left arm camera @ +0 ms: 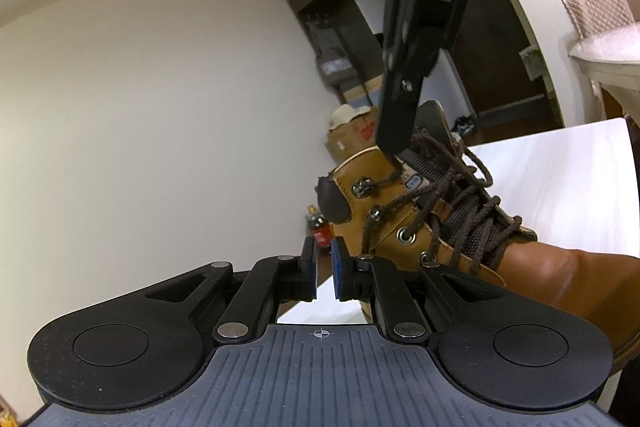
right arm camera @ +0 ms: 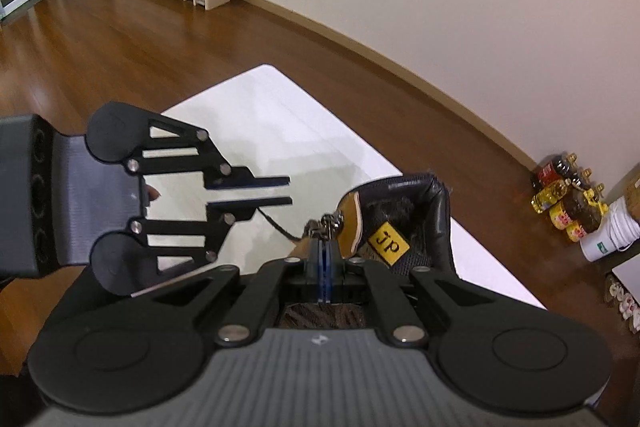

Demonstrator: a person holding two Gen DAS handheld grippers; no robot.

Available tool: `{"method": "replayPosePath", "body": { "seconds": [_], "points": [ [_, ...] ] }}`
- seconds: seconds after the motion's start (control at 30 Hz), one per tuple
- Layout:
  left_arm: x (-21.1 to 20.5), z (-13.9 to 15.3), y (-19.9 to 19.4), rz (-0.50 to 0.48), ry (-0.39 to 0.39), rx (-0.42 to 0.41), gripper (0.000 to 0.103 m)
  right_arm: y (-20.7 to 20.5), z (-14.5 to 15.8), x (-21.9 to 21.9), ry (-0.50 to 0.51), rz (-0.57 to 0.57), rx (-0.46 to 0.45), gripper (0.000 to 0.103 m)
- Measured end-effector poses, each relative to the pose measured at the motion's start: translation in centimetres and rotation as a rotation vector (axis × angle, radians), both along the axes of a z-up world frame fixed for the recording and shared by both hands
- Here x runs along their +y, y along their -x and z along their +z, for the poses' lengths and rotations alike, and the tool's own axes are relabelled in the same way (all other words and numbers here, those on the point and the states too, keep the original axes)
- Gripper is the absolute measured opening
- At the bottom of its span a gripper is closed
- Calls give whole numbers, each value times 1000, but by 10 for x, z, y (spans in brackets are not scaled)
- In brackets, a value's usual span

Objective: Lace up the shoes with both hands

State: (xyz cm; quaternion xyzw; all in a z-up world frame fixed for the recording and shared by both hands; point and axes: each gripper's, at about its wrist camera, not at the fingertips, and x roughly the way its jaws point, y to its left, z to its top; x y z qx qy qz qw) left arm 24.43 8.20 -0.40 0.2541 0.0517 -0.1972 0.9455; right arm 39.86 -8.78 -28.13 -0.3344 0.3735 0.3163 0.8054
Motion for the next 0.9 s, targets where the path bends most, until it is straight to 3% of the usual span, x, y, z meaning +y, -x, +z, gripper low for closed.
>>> {"method": "replayPosePath", "body": {
  "seconds": [0.37,0.6,0.77,0.9],
  "points": [
    [-1,-1,0,-19,-9,-8,10,4,10,1,-83,20,-31,2],
    [-3,3,-3,-68,-8,-9,11,-3,-1,2,-51,-6,-13,2],
    [-6,6,-7,-98,-53,-20,12,-10,-5,3,-64,-12,-19,2],
    [-9,6,-11,-144,-134,-29,12,-14,-10,6,-58,-8,-13,2]
  ]
}}
